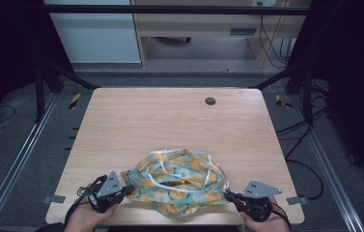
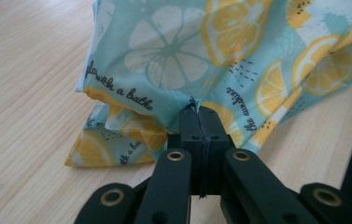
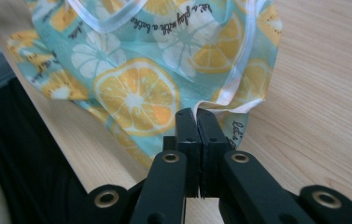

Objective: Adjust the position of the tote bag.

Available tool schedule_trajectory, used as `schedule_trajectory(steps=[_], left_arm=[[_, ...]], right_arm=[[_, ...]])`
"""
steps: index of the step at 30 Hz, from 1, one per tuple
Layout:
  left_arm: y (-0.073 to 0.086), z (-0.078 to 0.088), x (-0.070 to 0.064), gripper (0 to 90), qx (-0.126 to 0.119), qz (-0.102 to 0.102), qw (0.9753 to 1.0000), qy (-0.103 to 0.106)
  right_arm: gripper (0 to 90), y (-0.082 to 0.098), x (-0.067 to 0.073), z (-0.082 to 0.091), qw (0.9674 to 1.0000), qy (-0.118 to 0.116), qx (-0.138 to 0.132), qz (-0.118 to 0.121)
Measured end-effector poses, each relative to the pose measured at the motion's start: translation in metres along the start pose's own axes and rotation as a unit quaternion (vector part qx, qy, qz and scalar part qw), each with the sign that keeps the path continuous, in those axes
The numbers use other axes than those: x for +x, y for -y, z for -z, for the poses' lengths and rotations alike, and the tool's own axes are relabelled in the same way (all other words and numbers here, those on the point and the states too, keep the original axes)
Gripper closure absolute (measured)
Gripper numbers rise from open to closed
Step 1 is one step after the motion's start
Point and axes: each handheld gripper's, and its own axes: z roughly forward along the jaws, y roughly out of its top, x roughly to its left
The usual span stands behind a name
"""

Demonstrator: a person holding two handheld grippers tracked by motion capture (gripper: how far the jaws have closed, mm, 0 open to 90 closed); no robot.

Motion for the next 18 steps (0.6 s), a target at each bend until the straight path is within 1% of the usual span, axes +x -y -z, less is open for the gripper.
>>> schedule_trajectory(steps=[1,9,12,16,18], left_arm=[[0.0,-0.001,0.001,90.0,0.003,-0.002,1.0,0.0],[-0.004,-0.012,0.003,90.0,0.016,-0.013,0.9997,-0.012],[-0.006,-0.015,0.006,90.0,0.018,-0.015,0.9996,-0.018],[-0.009,-0.023,0.011,90.0,0.02,-0.012,0.9996,-0.018],[-0.011,-0.027,0.013,90.0,0.024,-0.015,0.9995,-0.017]], right_arm=[[89.4,-0.001,-0.001,-0.003,1.0,0.002,0.008,0.003],[89.4,-0.004,-0.006,-0.016,0.9995,0.003,0.03,0.008],[89.3,-0.005,-0.008,-0.022,0.9993,0.005,0.036,0.009],[89.2,-0.007,-0.012,-0.027,0.9992,0.008,0.039,0.011],[89.1,-0.008,-0.014,-0.029,0.9991,0.01,0.041,0.011]])
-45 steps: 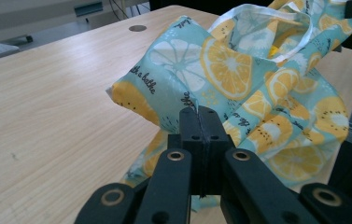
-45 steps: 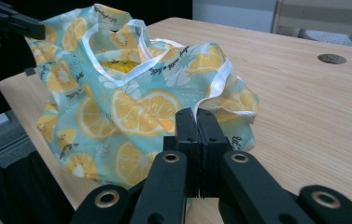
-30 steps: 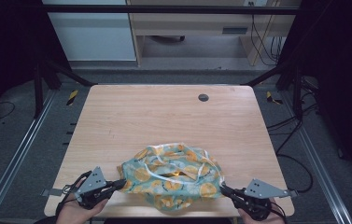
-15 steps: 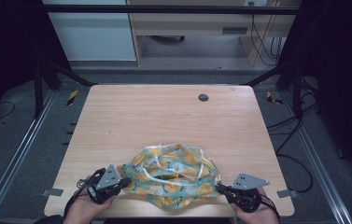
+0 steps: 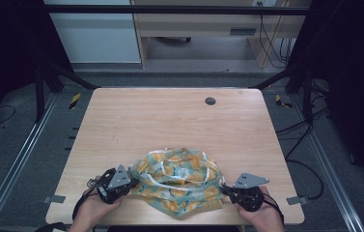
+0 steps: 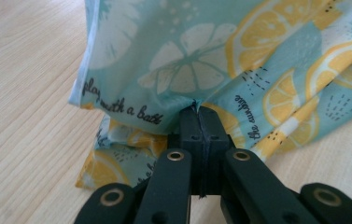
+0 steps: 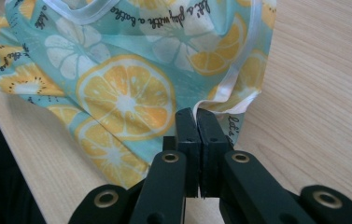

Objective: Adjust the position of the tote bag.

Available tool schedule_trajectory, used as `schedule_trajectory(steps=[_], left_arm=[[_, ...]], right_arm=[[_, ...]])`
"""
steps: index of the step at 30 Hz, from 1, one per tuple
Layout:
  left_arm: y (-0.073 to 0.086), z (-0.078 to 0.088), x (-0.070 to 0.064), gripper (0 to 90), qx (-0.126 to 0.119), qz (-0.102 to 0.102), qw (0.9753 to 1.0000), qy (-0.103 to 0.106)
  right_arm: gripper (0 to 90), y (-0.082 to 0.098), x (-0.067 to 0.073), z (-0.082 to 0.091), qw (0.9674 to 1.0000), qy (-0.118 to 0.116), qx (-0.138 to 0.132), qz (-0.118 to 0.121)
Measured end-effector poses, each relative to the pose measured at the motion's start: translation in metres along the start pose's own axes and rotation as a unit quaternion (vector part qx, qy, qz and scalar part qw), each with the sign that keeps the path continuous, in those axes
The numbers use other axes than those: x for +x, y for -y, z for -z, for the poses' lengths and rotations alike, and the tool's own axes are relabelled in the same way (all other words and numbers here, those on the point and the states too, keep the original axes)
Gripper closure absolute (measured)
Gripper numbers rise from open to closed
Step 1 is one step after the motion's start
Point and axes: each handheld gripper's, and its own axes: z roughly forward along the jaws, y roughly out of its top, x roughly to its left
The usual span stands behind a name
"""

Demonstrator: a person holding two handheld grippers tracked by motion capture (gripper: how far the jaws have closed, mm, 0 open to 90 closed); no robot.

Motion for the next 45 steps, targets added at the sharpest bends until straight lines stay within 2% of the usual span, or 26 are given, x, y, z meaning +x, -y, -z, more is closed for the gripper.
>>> schedule_trajectory(steps=[10,15,25,31,45], left_arm=[[-0.009,-0.014,0.008,90.0,-0.006,0.0,0.9999,-0.016],[-0.011,-0.02,0.012,90.0,-0.007,0.002,0.9999,-0.013],[-0.011,-0.026,0.019,90.0,-0.007,0.016,0.9997,-0.019],[-0.013,-0.028,0.022,90.0,-0.006,0.017,0.9996,-0.023],[-0.012,-0.029,0.022,90.0,0.0,0.024,0.9996,-0.017]], right_arm=[[88.8,-0.005,-0.006,-0.006,1.0,0.006,0.0,0.001],[88.9,-0.006,-0.008,-0.007,1.0,0.009,-0.001,-0.002],[89.0,-0.008,-0.011,-0.01,0.9999,0.014,0.001,-0.004],[89.1,-0.01,-0.014,-0.013,0.9999,0.017,0.0,-0.003],[89.2,-0.01,-0.014,-0.013,0.9997,0.023,0.004,0.002]])
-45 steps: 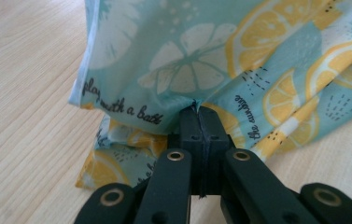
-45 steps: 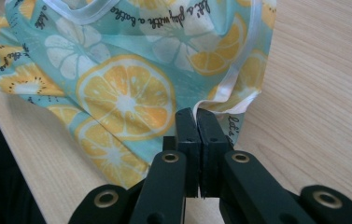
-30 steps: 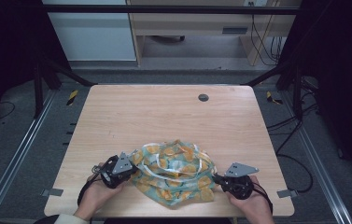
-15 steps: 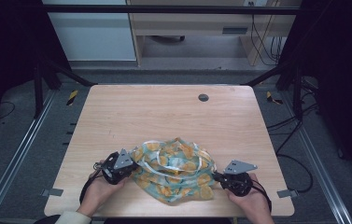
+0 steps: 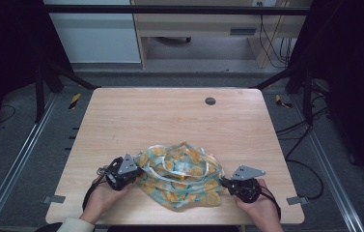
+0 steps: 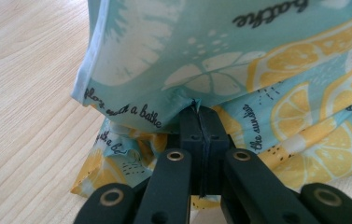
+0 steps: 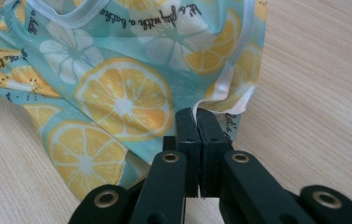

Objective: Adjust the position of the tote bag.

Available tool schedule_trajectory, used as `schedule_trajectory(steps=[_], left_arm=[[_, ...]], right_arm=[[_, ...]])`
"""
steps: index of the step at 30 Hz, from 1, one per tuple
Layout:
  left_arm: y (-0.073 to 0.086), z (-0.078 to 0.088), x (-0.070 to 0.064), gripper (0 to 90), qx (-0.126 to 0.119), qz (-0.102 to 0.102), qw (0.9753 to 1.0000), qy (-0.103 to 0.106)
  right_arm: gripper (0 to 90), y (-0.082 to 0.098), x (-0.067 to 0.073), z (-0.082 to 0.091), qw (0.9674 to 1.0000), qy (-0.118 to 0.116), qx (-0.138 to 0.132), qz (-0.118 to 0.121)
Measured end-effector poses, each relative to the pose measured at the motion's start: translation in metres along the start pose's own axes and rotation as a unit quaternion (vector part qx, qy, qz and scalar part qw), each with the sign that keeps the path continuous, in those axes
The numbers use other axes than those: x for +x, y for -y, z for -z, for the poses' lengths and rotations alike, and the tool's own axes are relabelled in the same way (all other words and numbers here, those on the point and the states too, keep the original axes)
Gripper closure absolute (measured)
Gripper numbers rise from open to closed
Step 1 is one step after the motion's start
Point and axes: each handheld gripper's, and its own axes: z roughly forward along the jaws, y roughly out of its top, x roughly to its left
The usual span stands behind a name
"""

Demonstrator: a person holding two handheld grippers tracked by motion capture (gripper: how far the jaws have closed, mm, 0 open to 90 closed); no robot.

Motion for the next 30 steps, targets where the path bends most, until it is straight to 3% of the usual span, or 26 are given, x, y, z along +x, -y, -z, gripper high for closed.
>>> schedule_trajectory(steps=[17,23,25,30], left_arm=[[0.001,-0.001,-0.001,90.0,0.016,0.007,0.9998,0.005],[0.001,0.0,-0.002,89.5,0.017,0.005,0.9998,0.002],[0.001,0.003,-0.003,82.5,0.014,0.011,0.9998,-0.008],[0.0,0.015,-0.006,55.8,-0.009,0.029,0.9993,-0.024]], right_arm=[[89.7,0.002,-0.003,-0.002,0.9998,-0.004,0.015,-0.014],[88.8,0.002,-0.002,0.001,0.9999,-0.004,0.008,-0.011],[83.6,0.002,-0.002,0.004,0.9999,-0.002,0.001,-0.013],[54.3,0.004,-0.004,0.015,0.9988,0.025,-0.019,-0.038]])
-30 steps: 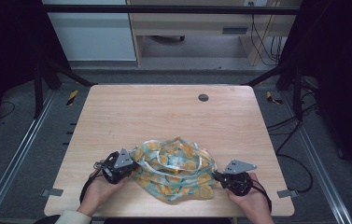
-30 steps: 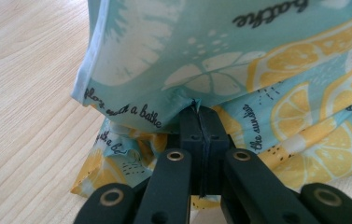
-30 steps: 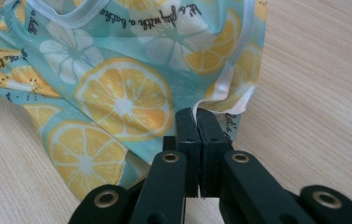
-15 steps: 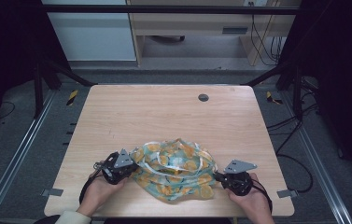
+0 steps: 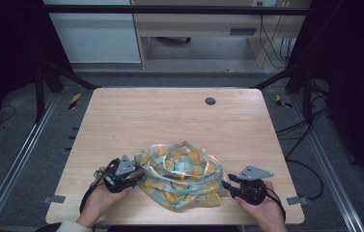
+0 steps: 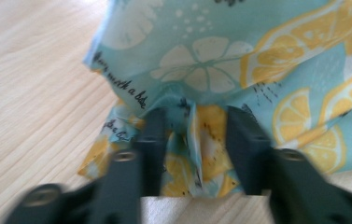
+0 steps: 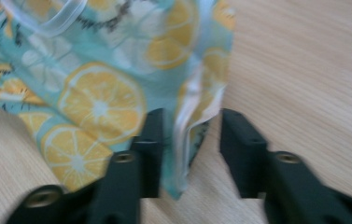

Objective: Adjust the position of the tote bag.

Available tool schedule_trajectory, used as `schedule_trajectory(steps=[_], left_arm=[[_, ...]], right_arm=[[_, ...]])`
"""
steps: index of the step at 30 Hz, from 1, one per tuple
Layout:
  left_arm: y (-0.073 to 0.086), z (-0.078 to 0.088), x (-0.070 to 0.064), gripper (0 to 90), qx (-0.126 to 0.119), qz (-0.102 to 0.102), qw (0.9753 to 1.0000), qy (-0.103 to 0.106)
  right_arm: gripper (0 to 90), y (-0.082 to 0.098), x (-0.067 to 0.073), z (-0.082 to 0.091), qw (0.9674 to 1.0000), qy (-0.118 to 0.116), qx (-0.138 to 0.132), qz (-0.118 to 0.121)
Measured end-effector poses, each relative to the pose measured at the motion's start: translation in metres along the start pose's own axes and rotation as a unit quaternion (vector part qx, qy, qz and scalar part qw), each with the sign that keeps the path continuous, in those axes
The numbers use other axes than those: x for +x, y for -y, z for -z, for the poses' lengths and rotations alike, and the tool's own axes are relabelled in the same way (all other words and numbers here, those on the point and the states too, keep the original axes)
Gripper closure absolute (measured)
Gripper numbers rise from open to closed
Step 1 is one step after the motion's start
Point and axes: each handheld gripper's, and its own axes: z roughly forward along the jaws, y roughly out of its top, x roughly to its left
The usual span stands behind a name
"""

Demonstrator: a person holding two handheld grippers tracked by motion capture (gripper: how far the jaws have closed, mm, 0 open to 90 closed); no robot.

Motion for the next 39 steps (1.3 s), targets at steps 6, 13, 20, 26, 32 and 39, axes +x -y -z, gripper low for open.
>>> schedule_trajectory(steps=[6,13,20,26,32,39], left_arm=[[-0.001,0.021,0.0,34.3,-0.043,0.029,0.9986,0.001],[-0.021,0.045,0.0,28.7,-0.086,0.033,0.9957,-0.009],[-0.065,0.047,0.005,29.9,-0.088,0.006,0.996,-0.015],[-0.087,0.022,0.011,32.0,-0.042,-0.004,0.9991,0.011],[-0.089,0.004,0.009,46.5,-0.017,-0.016,0.999,0.037],[-0.087,0.01,0.008,78.3,-0.051,-0.011,0.9986,0.008]], right_arm=[[35.6,0.001,0.004,0.014,0.9996,0.004,-0.023,-0.017],[28.1,-0.018,0.013,0.026,0.9983,-0.005,-0.056,-0.015],[36.2,-0.057,0.015,0.024,0.9983,-0.006,-0.057,0.007],[42.4,-0.088,0.008,-0.007,0.9995,-0.014,-0.023,0.019],[54.8,-0.096,-0.003,-0.043,0.999,-0.039,0.022,0.01],[88.7,-0.099,-0.001,-0.039,0.9984,-0.05,-0.004,0.025]])
